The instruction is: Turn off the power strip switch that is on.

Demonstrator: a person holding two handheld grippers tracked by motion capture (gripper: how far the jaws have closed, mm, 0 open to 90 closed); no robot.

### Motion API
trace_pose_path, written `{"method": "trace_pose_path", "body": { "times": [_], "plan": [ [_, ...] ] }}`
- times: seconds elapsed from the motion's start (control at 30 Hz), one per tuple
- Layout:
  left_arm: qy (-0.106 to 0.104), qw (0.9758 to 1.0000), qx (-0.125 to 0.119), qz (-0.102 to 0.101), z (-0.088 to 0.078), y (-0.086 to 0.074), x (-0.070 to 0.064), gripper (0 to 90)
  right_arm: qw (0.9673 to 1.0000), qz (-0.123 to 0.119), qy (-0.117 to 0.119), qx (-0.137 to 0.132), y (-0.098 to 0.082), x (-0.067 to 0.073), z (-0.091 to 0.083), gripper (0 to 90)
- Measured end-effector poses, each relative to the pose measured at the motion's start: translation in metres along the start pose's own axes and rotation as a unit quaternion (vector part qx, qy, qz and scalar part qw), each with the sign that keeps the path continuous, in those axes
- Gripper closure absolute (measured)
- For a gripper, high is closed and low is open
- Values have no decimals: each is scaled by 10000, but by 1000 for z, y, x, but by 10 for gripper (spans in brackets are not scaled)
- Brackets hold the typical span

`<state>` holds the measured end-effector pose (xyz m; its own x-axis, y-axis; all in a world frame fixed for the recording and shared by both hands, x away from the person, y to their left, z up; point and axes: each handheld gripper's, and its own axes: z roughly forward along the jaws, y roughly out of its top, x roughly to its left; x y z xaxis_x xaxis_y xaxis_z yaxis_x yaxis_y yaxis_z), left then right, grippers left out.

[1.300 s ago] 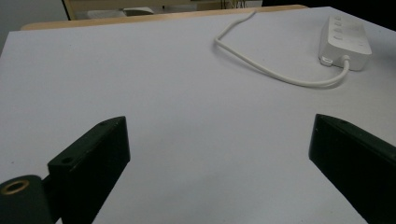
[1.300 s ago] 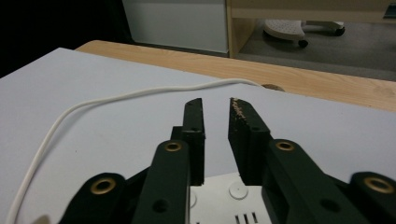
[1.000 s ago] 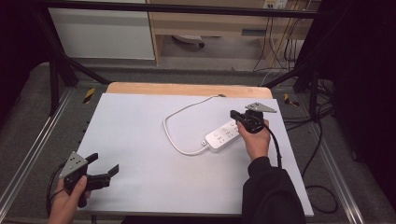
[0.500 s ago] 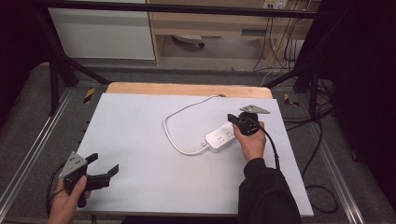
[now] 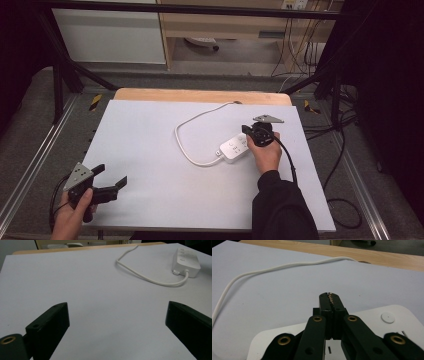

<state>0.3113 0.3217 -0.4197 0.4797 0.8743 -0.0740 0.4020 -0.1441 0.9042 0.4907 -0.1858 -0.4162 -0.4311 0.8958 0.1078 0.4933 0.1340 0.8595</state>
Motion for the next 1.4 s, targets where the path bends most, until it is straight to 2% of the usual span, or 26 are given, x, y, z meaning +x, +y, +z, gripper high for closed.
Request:
{"method": "trace_pose_path", "body": {
  "times": [0.5, 0.7, 1.0, 1.2, 1.4],
  "plan": [
    [-3, 10000, 26, -4, 0, 0, 0, 49, 9999, -109, -75, 33, -10, 7, 6, 900],
    [-9, 10000, 24, 0, 0, 0, 0, 50, 9999, -113, -54, 50, -11, 10, 8, 900],
    [-7, 10000, 62, 1, 1, -1, -1, 49, 9997, -260, 17, 39, -15, 13, 11, 900],
    [-13, 10000, 72, -2, 1, -1, -1, 49, 9997, -219, -32, 33, -16, 15, 10, 900],
    [-9, 10000, 53, -3, 1, -1, -1, 50, 9999, -98, -101, -56, -25, 11, 8, 900]
  ]
}}
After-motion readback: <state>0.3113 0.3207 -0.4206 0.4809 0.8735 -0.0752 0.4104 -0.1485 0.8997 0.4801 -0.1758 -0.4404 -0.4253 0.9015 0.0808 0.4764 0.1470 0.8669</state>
